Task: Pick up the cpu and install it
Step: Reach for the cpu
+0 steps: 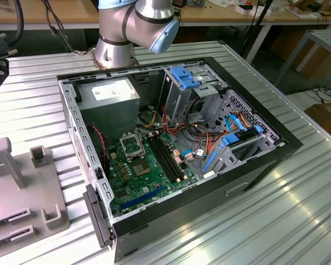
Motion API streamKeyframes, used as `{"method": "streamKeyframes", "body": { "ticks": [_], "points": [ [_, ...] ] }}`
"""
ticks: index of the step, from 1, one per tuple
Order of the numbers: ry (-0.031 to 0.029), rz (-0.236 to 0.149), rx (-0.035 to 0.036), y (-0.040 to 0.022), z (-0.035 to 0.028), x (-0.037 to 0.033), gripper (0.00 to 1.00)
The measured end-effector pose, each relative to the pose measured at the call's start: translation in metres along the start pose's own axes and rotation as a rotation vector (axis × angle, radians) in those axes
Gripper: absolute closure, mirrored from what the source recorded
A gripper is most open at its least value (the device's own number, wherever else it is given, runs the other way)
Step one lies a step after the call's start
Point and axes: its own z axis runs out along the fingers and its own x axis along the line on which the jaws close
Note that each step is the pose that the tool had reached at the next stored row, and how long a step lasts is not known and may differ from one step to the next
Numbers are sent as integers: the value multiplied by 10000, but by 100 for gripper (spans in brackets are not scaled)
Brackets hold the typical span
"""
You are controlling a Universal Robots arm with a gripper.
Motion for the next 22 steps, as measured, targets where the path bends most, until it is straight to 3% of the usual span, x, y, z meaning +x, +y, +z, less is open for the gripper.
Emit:
{"method": "streamKeyframes", "body": {
  "ticks": [22],
  "points": [
    [1,-1,0,-17,5,219,89]
  ]
}}
